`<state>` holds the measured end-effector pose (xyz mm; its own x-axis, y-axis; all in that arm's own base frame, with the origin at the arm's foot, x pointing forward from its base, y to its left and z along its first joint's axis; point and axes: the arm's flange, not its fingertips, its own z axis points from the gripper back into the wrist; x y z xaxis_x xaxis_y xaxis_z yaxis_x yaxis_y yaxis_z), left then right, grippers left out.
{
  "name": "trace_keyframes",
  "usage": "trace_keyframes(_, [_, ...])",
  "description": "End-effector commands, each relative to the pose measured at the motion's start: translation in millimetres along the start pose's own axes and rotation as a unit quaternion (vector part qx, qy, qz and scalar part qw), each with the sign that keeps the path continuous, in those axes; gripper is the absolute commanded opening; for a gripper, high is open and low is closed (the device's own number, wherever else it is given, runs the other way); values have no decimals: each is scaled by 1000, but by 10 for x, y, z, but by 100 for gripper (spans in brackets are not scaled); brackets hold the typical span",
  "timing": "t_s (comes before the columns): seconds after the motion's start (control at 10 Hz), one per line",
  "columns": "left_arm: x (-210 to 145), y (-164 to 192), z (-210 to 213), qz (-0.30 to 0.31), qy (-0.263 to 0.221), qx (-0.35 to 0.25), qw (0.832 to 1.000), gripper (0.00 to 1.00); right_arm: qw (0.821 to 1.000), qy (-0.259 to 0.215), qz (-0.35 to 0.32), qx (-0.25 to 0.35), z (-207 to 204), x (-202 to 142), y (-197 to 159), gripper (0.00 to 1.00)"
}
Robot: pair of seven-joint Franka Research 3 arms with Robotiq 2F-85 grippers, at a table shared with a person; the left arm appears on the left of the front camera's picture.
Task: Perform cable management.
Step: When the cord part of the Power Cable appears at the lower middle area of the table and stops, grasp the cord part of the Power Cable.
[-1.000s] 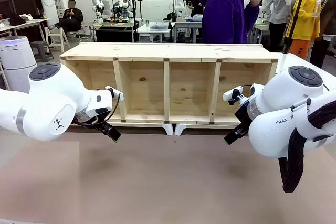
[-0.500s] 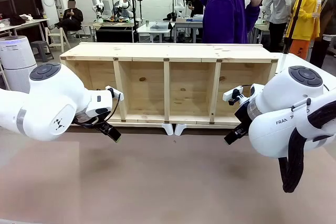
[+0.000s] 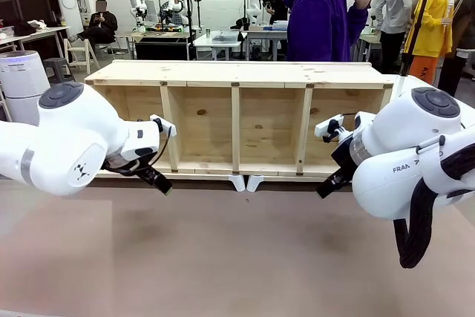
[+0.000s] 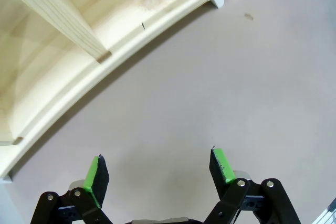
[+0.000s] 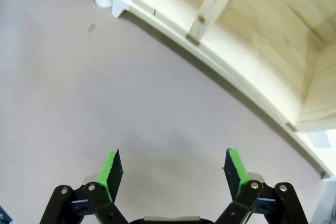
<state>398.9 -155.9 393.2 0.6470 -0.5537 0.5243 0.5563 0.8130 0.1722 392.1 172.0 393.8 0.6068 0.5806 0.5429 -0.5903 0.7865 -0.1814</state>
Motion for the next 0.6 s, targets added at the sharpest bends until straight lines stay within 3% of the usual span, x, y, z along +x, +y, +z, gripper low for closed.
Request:
trace_keyframes(0.0, [-341, -70, 457, -6, -21, 19, 1000, 100, 1000, -23, -4, -10, 376, -283, 86, 100])
trace_keyframes(0.5, [-872, -153, 1125, 13, -58, 65, 996, 100, 997, -53, -21, -57, 1164, -655, 198, 100])
